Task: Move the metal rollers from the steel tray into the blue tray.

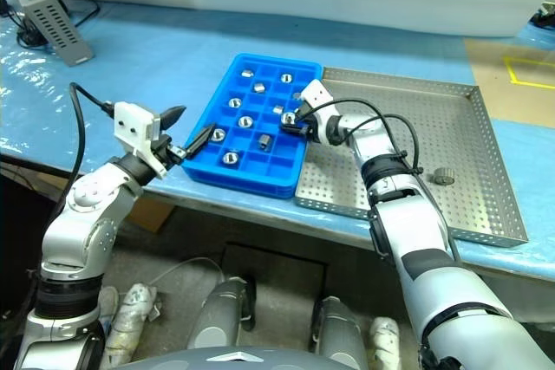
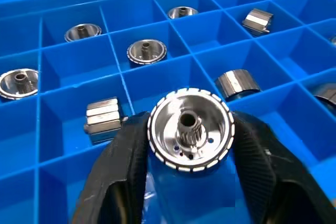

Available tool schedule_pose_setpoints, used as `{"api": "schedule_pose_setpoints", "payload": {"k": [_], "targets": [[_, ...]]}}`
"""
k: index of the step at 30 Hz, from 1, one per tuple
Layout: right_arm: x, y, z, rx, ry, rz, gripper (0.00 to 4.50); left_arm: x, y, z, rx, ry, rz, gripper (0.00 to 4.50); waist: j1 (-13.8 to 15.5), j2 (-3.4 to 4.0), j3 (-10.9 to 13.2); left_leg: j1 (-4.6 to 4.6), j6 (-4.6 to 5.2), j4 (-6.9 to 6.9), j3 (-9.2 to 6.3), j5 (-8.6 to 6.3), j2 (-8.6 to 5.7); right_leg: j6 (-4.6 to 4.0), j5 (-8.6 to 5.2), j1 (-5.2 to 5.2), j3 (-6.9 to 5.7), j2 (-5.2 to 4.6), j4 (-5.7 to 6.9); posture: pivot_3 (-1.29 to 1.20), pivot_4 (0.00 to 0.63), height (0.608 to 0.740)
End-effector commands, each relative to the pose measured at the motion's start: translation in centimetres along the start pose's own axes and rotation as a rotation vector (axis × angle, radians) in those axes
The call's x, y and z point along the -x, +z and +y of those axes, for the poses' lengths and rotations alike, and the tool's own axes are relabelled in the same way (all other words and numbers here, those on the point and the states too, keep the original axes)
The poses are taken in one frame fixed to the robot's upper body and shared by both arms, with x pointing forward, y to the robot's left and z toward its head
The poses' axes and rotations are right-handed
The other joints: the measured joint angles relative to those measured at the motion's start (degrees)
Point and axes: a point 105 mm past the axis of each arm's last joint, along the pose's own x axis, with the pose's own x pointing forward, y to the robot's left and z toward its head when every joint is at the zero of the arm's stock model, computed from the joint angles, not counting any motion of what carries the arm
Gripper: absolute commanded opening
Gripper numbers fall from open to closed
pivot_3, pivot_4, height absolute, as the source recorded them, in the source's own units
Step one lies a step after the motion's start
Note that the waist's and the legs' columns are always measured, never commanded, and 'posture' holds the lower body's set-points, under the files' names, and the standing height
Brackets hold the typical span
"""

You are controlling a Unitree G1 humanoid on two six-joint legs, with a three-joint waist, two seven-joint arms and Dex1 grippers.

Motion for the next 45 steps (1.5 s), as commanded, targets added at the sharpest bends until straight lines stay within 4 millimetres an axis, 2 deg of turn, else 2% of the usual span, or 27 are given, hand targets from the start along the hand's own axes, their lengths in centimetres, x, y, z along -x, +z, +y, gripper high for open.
{"api": "schedule_pose_setpoints", "payload": {"k": [1,5,9,12,13,15,18,21,25,29,33,37,40,41,42,45], "targets": [[1.0,0.7,-0.8,0.001,-0.038,-0.046,3.63,-1.1,1.0,-0.9,-0.004,-0.057,-0.053,3.85,-0.06,0.0,0.0,0.01,0.0,0.0,0.0,0.0,-0.01,0.0,0.0,0.02,0.0,0.0,0.0,0.12,0.15,0.74],[2.9,0.4,-2.2,0.002,-0.124,-0.051,3.63,-2.6,0.7,-2.4,0.02,-0.139,-0.063,3.85,-0.28,0.0,0.0,-0.01,0.02,0.05,0.03,0.0,-0.04,0.0,0.0,0.03,0.03,-0.01,-0.01,0.01,0.15,0.74],[7.7,-1.0,-4.0,-0.04,-0.269,-0.056,3.63,-5.4,0.6,-4.6,0.054,-0.277,-0.083,3.85,-0.48,-0.02,-0.01,0.0,0.03,0.08,0.09,0.0,-0.06,0.01,0.01,0.13,0.08,0.0,-0.06,-0.16,0.15,0.74],[10.5,-2.2,-3.8,-0.073,-0.338,-0.033,3.63,-6.8,0.6,-5.9,0.068,-0.362,-0.096,3.85,-2.45,-0.04,-0.02,0.04,0.03,0.12,0.24,0.01,-0.13,0.06,0.03,0.15,0.33,0.02,-0.15,-0.28,0.15,0.74],[11.4,-2.5,-3.6,-0.085,-0.365,-0.028,3.63,-7.2,0.6,-6.4,0.072,-0.39,-0.1,3.85,-4.11,-0.05,-0.03,0.05,0.06,0.12,0.28,-0.01,-0.14,0.18,0.1,0.14,0.43,0.05,-0.23,-0.31,0.15,0.74],[13.6,-3.2,-3.1,-0.113,-0.431,-0.017,3.63,-8.3,0.7,-7.6,0.079,-0.462,-0.109,3.85,-5.67,-0.05,-0.02,0.06,0.16,0.12,0.35,-0.01,-0.15,0.28,0.16,0.11,0.52,0.05,-0.29,-0.37,0.15,0.74],[15.6,-3.8,-2.7,-0.141,-0.507,0.0,3.63,-9.0,0.6,-8.7,0.077,-0.528,-0.113,3.85,-8.22,-0.04,-0.04,0.12,0.37,0.08,0.39,0.01,-0.08,0.29,0.17,0.09,0.53,0.13,-0.41,-0.42,0.15,0.74],[18.0,-4.8,-3.5,-0.159,-0.658,0.027,3.63,-9.4,0.3,-9.7,0.082,-0.582,-0.112,3.85,-10.57,-0.03,-0.05,0.27,0.49,0.04,0.48,-0.07,-0.04,0.29,0.17,0.11,0.6,0.18,-0.41,-0.47,0.15,0.74],[19.1,-4.4,-4.1,-0.179,-0.737,-0.006,3.63,-9.6,0.1,-10.3,0.095,-0.605,-0.114,3.85,-12.5,-0.03,-0.05,0.43,0.47,0.02,0.52,-0.08,-0.03,0.29,0.17,0.26,0.64,0.2,-0.44,-0.48,0.15,0.74],[19.6,-4.7,-5.0,-0.257,-0.789,-0.029,3.63,-9.4,-0.1,-10.6,0.093,-0.62,-0.11,3.85,-12.84,-0.02,-0.05,0.45,0.45,0.04,0.52,-0.21,-0.06,0.29,0.18,0.4,0.64,0.2,-0.59,-0.47,0.15,0.74],[19.2,-6.3,-5.6,-0.431,-0.816,-0.059,3.63,-9.2,-0.2,-10.1,0.099,-0.595,-0.105,3.85,-12.67,-0.01,-0.06,0.43,0.74,0.05,0.53,-0.22,-0.08,0.28,0.19,0.5,0.64,0.19,-0.74,-0.43,0.15,0.74],[18.5,-9.0,-5.7,-0.52,-0.827,0.018,3.63,-8.8,-0.4,-9.5,0.096,-0.569,-0.1,3.85,-12.35,0.01,-0.07,0.35,0.83,0.06,0.54,-0.27,-0.12,0.27,0.18,0.51,0.63,0.16,-0.81,-0.39,0.15,0.74],[17.8,-10.1,-5.8,-0.55,-0.817,0.048,3.63,-8.5,-0.4,-9.0,0.088,-0.547,-0.096,3.85,-12.15,0.01,-0.07,0.32,0.86,0.08,0.55,-0.29,-0.13,0.27,0.18,0.51,0.63,0.14,-0.82,-0.36,0.15,0.74],[17.5,-10.3,-5.7,-0.528,-0.806,0.073,3.26,-8.4,-0.4,-8.8,0.086,-0.538,-0.095,3.85,-12.09,0.01,-0.07,0.32,0.86,0.09,0.55,-0.29,-0.13,0.27,0.18,0.51,0.63,0.14,-0.81,-0.35,0.15,0.74],[17.2,-10.3,-5.6,-0.507,-0.795,0.087,3.09,-8.4,-0.4,-8.6,0.086,-0.53,-0.096,3.85,-11.99,0.02,-0.07,0.33,0.86,0.09,0.55,-0.29,-0.13,0.27,0.18,0.51,0.62,0.14,-0.81,-0.34,0.15,0.74],[15.9,-8.0,-5.9,-0.436,-0.746,0.004,2.09,-8.3,-0.1,-7.8,0.099,-0.495,-0.106,3.85,-11.79,0.02,-0.07,0.39,0.85,0.12,0.55,-0.29,-0.12,0.26,0.19,0.56,0.62,0.13,-0.78,-0.31,0.15,0.74]]}}
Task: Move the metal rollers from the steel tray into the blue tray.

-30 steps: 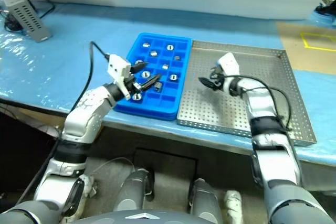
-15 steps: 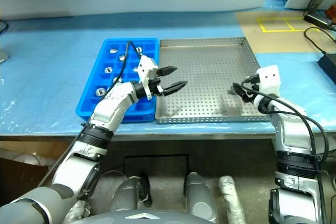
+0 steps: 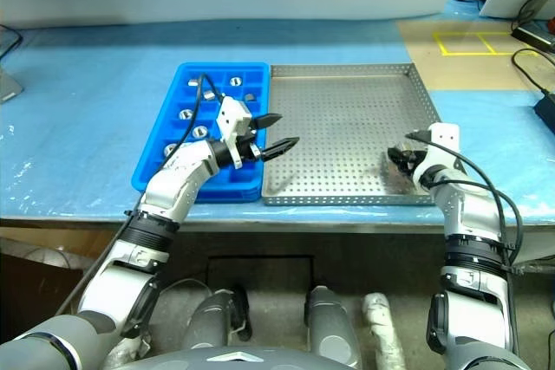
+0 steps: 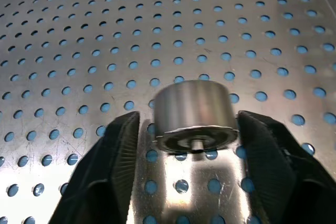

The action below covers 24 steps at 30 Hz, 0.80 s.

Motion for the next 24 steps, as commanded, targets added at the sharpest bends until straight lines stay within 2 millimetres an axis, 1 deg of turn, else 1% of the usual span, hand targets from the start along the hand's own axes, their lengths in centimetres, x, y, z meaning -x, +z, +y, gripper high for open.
{"api": "schedule_pose_setpoints", "payload": {"k": [1,2,3,5,7,9,11,13,15,16,17,18,20,21,23,24], "targets": [[-0.2,4.0,2.1,0.054,0.091,-0.15,1.78,0.4,1.8,0.5,-0.029,0.031,-0.055,3.85,0.12,0.01,0.0,0.0,-0.01,0.0,0.0,0.0,0.0,0.0,0.0,0.0,0.0,0.0,0.01,-0.3,0.15,0.74],[-0.3,4.8,2.8,0.07,0.114,-0.183,1.63,0.6,2.0,0.7,-0.032,0.044,-0.058,3.85,0.18,0.01,0.0,0.0,-0.01,0.0,0.0,0.0,0.01,0.0,0.0,-0.02,0.0,0.0,0.02,-0.28,0.15,0.74],[-0.5,5.6,3.5,0.089,0.135,-0.215,1.63,0.8,2.1,0.8,-0.035,0.055,-0.059,3.85,0.27,0.01,0.0,0.0,-0.01,0.0,0.0,0.0,0.02,0.0,0.0,-0.03,0.0,0.0,0.03,-0.27,0.15,0.74],[-0.6,7.4,5.4,0.108,0.208,-0.29,1.63,1.3,2.3,1.2,-0.038,0.086,-0.062,3.85,0.42,0.01,0.0,0.0,-0.02,0.0,0.01,0.01,0.02,0.0,0.01,-0.07,0.0,0.0,0.07,-0.22,0.15,0.74],[-0.8,8.8,7.7,0.134,0.294,-0.346,1.63,2.2,2.3,1.6,-0.046,0.123,-0.057,3.85,0.86,0.01,0.0,0.0,-0.02,-0.01,0.0,0.01,0.06,0.0,0.01,-0.11,0.0,0.01,0.1,-0.16,0.15,0.74],[-1.1,9.6,10.0,0.161,0.385,-0.375,1.63,3.2,2.4,2.1,-0.06,0.172,-0.052,3.85,1.58,0.01,0.0,0.0,-0.02,-0.04,0.0,0.02,0.09,-0.01,0.0,-0.13,-0.05,0.01,0.13,-0.12,0.15,0.74],[-1.2,10.1,12.8,0.171,0.513,-0.389,1.63,4.6,2.7,2.7,-0.08,0.232,-0.049,3.85,2.49,0.01,0.0,-0.03,-0.03,-0.05,0.0,0.02,0.1,-0.01,0.0,-0.18,-0.07,0.01,0.13,-0.05,0.15,0.74],[-0.7,10.2,16.2,0.18,0.691,-0.389,1.63,6.4,3.0,3.6,-0.103,0.305,-0.039,3.85,3.38,0.01,0.0,-0.1,-0.04,-0.06,0.0,0.02,0.11,-0.02,0.0,-0.22,-0.11,0.0,0.13,0.02,0.15,0.74],[0.1,9.7,19.0,0.206,0.859,-0.372,1.63,8.4,3.2,4.5,-0.126,0.381,-0.021,3.85,4.44,0.01,0.0,-0.18,-0.05,-0.05,-0.01,0.02,0.11,-0.02,0.0,-0.3,-0.12,-0.01,0.13,0.05,0.15,0.74],[0.6,8.9,20.2,0.235,0.952,-0.341,1.63,9.6,3.3,4.9,-0.138,0.425,-0.012,3.85,5.01,0.02,0.0,-0.22,-0.05,-0.05,-0.01,0.03,0.12,-0.02,0.0,-0.33,-0.14,-0.01,0.13,0.08,0.15,0.74],[0.9,8.4,21.0,0.254,1.011,-0.317,1.63,10.4,3.4,5.2,-0.145,0.454,-0.006,3.85,5.56,0.02,0.01,-0.24,-0.06,-0.06,-0.01,0.03,0.12,-0.02,0.0,-0.34,-0.14,-0.02,0.12,0.09,0.15,0.74],[1.5,7.2,21.8,0.295,1.096,-0.265,1.63,11.2,3.4,5.4,-0.158,0.483,0.004,3.85,6.24,0.01,0.0,-0.25,-0.06,-0.06,-0.01,0.02,0.12,-0.02,0.0,-0.34,-0.15,-0.02,0.11,0.12,0.15,0.74],[2.6,5.2,22.9,0.351,1.22,-0.176,1.63,12.1,3.6,5.7,-0.17,0.515,0.01,3.85,7.82,0.01,0.01,-0.28,-0.08,-0.06,-0.02,0.01,0.11,-0.02,-0.01,-0.32,-0.19,-0.05,0.1,0.14,0.15,0.74],[2.9,4.6,23.1,0.364,1.256,-0.147,1.63,12.2,3.7,5.7,-0.171,0.523,0.01,3.85,8.93,0.01,0.01,-0.32,-0.12,-0.06,-0.04,-0.01,0.1,-0.02,-0.01,-0.3,-0.22,-0.06,0.09,0.14,0.15,0.74],[3.3,3.3,23.4,0.406,1.306,-0.085,1.63,12.2,3.8,5.6,-0.174,0.525,0.008,3.85,10.08,0.01,0.01,-0.32,-0.27,-0.04,-0.05,-0.07,0.06,-0.02,-0.01,-0.27,-0.23,-0.1,0.09,0.15,0.15,0.74],[3.2,2.4,23.3,0.449,1.307,-0.045,1.63,12.1,3.8,5.5,-0.175,0.524,0.008,3.85,10.55,0.01,0.01,-0.32,-0.27,-0.01,-0.05,-0.07,0.05,-0.02,0.0,-0.27,-0.23,-0.13,0.1,0.14,0.15,0.74]]}}
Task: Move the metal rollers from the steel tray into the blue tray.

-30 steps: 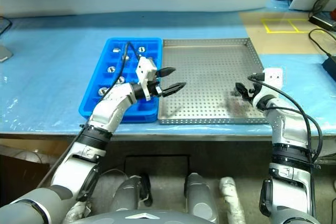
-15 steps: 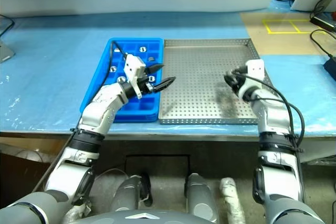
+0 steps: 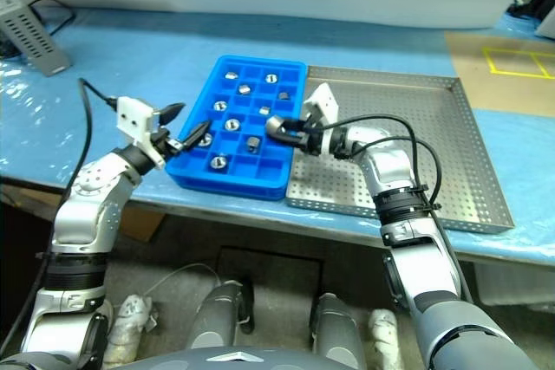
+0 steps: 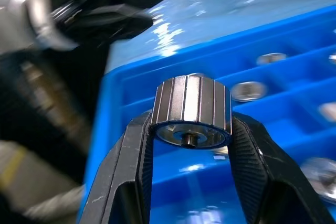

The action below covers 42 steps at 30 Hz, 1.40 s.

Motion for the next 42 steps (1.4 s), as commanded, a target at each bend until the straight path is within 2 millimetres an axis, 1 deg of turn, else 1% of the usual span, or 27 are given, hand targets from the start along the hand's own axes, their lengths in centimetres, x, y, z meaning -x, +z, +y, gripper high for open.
{"api": "schedule_pose_setpoints", "payload": {"k": [1,3,5,6,9,12,13,15,18,19,21,23,27,30,31,33,36,39,42], "targets": [[0.2,-1.3,1.3,0.058,0.084,0.11,1.63,-0.2,2.1,-0.6,-0.033,-0.014,-0.069,3.85,0.75,-0.01,0.0,0.0,-0.01,0.01,-0.01,0.0,-0.02,0.0,0.0,0.03,0.0,-0.04,0.01,0.14,0.15,0.74],[0.2,-2.6,1.1,0.078,0.07,0.178,1.63,-0.3,2.2,-0.8,-0.033,-0.017,-0.071,3.85,0.94,-0.01,0.0,0.07,-0.05,0.02,-0.01,0.02,-0.05,0.0,0.01,0.11,0.01,-0.07,0.01,0.14,0.15,0.74],[0.3,-3.1,0.5,0.097,0.03,0.209,2.36,-0.5,2.2,-0.9,-0.035,-0.024,-0.073,3.85,0.79,-0.03,0.0,0.11,-0.2,0.02,-0.04,0.11,-0.05,0.01,0.02,0.12,0.02,-0.07,0.03,0.13,0.15,0.74],[0.4,-3.1,0.2,0.101,0.012,0.21,2.59,-0.6,2.2,-0.9,-0.035,-0.029,-0.073,3.85,0.66,-0.05,-0.02,0.12,-0.28,0.01,-0.05,0.16,-0.05,0.02,0.03,0.08,0.03,-0.07,0.08,0.12,0.15,0.74],[0.7,-3.0,-0.3,0.095,-0.014,0.203,3.56,-0.9,2.2,-1.0,-0.037,-0.039,-0.07,3.85,0.3,-0.07,-0.03,0.28,-0.51,-0.16,-0.1,0.3,0.0,0.03,0.03,0.08,0.02,-0.01,0.16,0.11,0.15,0.74],[1.6,-3.3,-0.8,0.106,-0.065,0.215,4.49,-1.4,2.2,-1.5,-0.032,-0.064,-0.073,3.85,0.23,-0.08,-0.04,0.38,-0.5,-0.28,-0.11,0.3,0.01,0.03,0.03,0.09,0.02,0.02,0.18,0.09,0.15,0.74],[1.6,-3.1,-1.1,0.112,-0.087,0.208,4.49,-1.5,2.2,-1.5,-0.031,-0.071,-0.072,3.85,0.23,-0.08,-0.04,0.4,-0.49,-0.28,-0.1,0.3,0.01,0.03,0.03,0.1,0.02,0.02,0.19,0.06,0.15,0.74],[1.9,-2.0,-1.6,0.108,-0.127,0.142,4.49,-2.0,2.2,-1.8,-0.029,-0.098,-0.073,3.85,0.18,-0.08,-0.04,0.4,-0.5,-0.27,-0.1,0.31,0.01,0.03,0.03,0.11,0.02,0.02,0.2,0.04,0.15,0.74],[2.4,1.4,-3.0,0.085,-0.255,-0.051,4.49,-2.9,2.4,-2.7,-0.018,-0.148,-0.082,3.85,-0.01,-0.11,-0.02,0.37,-0.51,-0.25,-0.1,0.32,0.0,0.03,0.03,0.08,0.03,0.02,0.21,0.0,0.15,0.74],[2.8,2.1,-3.6,0.079,-0.298,-0.097,4.49,-3.2,2.4,-3.0,-0.014,-0.167,-0.086,3.85,-0.14,-0.11,-0.02,0.36,-0.51,-0.25,-0.08,0.32,-0.01,0.03,0.03,0.06,0.05,0.02,0.21,-0.01,0.15,0.74],[3.7,2.8,-4.8,0.07,-0.403,-0.147,4.49,-3.9,2.4,-3.4,-0.017,-0.194,-0.089,3.85,-0.47,-0.1,-0.02,0.34,-0.53,-0.25,-0.07,0.34,0.0,0.03,0.03,0.02,0.06,0.02,0.21,-0.06,0.15,0.74],[4.4,2.7,-5.4,0.083,-0.474,-0.159,4.49,-4.6,2.2,-3.5,-0.012,-0.203,-0.089,3.85,-1.23,-0.11,-0.03,0.33,-0.6,-0.27,-0.05,0.38,-0.01,0.02,0.03,-0.01,0.06,0.03,0.21,-0.08,0.15,0.74],[5.3,2.4,-5.0,0.073,-0.524,-0.182,4.49,-5.7,1.8,-4.0,0.011,-0.226,-0.084,3.85,-2.6,-0.11,-0.03,0.3,-0.58,-0.28,-0.02,0.37,0.0,0.02,0.03,-0.04,0.07,0.04,0.18,-0.14,0.15,0.74],[6.3,2.1,-5.2,0.064,-0.592,-0.224,4.5,-6.4,1.6,-5.8,0.041,-0.307,-0.084,4.41,-3.48,-0.12,-0.03,0.2,-0.55,-0.28,-0.02,0.36,0.0,0.03,0.03,-0.13,0.07,0.05,0.18,-0.17,0.15,0.74],[6.3,1.7,-5.1,0.059,-0.602,-0.228,4.5,-6.5,1.2,-6.2,0.035,-0.322,-0.072,4.46,-3.77,-0.12,-0.03,0.18,-0.53,-0.27,-0.02,0.35,0.0,0.03,0.03,-0.15,0.08,0.05,0.17,-0.18,0.15,0.74],[6.1,1.0,-4.8,0.054,-0.615,-0.231,4.5,-6.5,0.5,-6.3,0.025,-0.317,-0.054,4.46,-4.52,-0.13,-0.03,0.19,-0.48,-0.26,0.0,0.33,0.0,0.02,0.03,-0.15,0.09,0.05,0.15,-0.2,0.15,0.74],[6.4,1.2,-4.4,0.027,-0.647,-0.273,4.5,-6.3,0.2,-6.0,0.062,-0.3,-0.052,4.46,-5.16,-0.13,-0.03,0.19,-0.43,-0.26,0.0,0.31,0.04,0.02,0.03,-0.15,0.09,0.09,0.16,-0.2,0.15,0.74],[7.6,0.8,-4.9,0.018,-0.712,-0.284,4.5,-6.4,-0.3,-6.3,0.065,-0.296,-0.044,4.46,-5.52,-0.13,-0.03,0.2,-0.43,-0.27,0.0,0.3,0.05,0.02,0.03,-0.16,0.1,0.1,0.17,-0.2,0.15,0.74],[8.3,0.6,-5.7,0.061,-0.776,-0.252,4.5,-6.4,-0.6,-6.6,0.054,-0.289,-0.037,4.46,-5.71,-0.13,-0.03,0.24,-0.42,-0.25,0.0,0.29,0.03,0.02,0.04,-0.1,0.1,0.1,0.17,-0.2,0.15,0.74]]}}
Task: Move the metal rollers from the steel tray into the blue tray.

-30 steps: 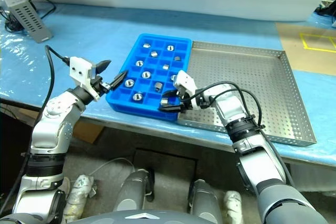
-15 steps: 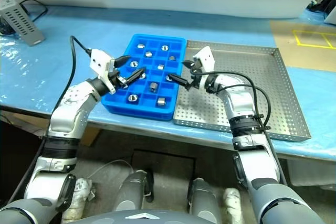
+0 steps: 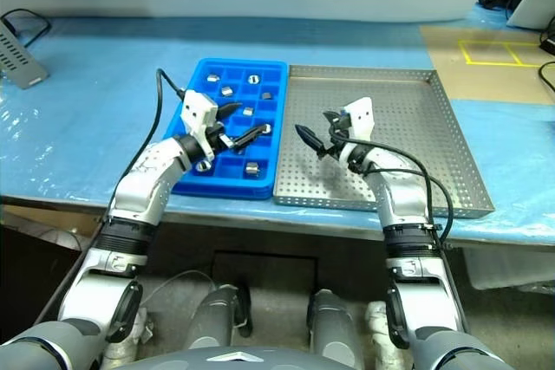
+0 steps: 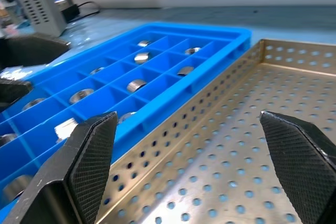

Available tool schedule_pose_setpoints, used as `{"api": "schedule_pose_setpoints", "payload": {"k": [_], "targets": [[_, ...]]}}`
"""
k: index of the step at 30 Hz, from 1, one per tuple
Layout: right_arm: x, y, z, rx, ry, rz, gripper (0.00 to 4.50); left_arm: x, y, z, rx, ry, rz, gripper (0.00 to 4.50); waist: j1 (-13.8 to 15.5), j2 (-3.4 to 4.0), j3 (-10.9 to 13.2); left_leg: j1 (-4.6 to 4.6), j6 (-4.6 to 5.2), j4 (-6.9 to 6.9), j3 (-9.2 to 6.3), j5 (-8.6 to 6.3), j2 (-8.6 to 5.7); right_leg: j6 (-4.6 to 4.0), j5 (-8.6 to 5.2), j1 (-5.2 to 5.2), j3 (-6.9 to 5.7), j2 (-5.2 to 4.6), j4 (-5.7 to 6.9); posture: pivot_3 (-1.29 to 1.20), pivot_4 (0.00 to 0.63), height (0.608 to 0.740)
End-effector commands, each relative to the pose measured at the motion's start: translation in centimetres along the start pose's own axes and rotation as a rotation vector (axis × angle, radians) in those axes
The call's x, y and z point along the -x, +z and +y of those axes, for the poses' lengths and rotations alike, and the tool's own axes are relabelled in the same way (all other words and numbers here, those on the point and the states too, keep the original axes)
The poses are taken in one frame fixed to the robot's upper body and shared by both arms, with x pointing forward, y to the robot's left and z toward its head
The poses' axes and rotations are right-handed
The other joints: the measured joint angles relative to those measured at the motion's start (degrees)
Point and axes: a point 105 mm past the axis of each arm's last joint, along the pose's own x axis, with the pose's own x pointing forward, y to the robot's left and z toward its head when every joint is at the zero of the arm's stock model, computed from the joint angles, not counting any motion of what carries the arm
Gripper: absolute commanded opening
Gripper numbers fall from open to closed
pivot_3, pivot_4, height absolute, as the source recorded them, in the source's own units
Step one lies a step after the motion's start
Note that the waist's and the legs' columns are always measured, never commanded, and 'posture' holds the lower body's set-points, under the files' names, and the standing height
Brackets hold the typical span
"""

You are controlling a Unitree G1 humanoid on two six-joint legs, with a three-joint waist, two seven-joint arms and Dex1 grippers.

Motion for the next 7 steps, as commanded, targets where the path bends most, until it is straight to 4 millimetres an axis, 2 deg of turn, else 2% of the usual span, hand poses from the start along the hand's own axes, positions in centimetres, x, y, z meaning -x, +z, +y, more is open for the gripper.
{"api": "schedule_pose_setpoints", "payload": {"k": [1,7], "targets": [[0.12,1.73,-1.39,0.085,-0.074,-0.056,4.5,0.1,0.33,-0.03,-0.026,0.014,-0.018,4.46,-0.02,0.0,0.0,0.0,-0.01,0.0,0.0,0.0,0.0,0.0,0.0,0.0,0.0,0.0,0.0,-0.2,0.15,0.74],[-0.44,1.57,-0.72,0.097,-0.039,-0.051,4.5,0.78,-0.52,0.21,-0.061,0.028,0.022,4.46,-0.25,0.0,0.0,-0.01,0.03,-0.02,0.0,-0.01,0.01,0.0,0.0,-0.01,0.0,0.01,-0.03,-0.16,0.15,0.74]]}}
